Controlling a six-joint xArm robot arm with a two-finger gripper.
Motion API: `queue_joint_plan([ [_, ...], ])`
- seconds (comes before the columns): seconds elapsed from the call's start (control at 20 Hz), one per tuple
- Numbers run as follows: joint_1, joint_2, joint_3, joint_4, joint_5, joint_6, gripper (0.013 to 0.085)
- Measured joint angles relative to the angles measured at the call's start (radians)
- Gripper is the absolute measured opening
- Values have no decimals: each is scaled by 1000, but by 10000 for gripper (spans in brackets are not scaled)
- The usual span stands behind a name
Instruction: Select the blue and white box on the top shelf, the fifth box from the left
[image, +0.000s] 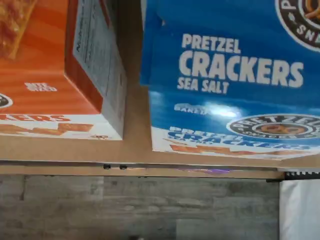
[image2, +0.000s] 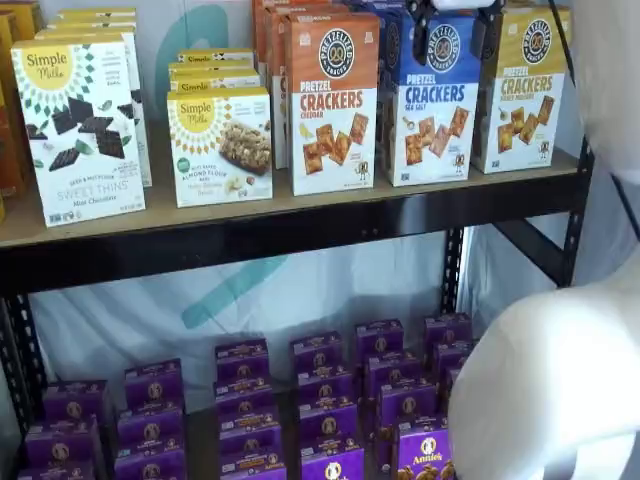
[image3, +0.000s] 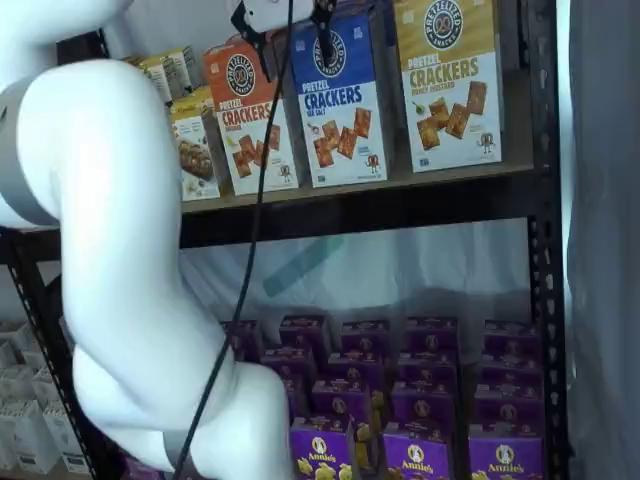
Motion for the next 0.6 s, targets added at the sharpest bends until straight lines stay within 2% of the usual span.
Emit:
queue_joint_plan([
  [0.6, 24, 44, -14, 21, -7, 26, 850],
])
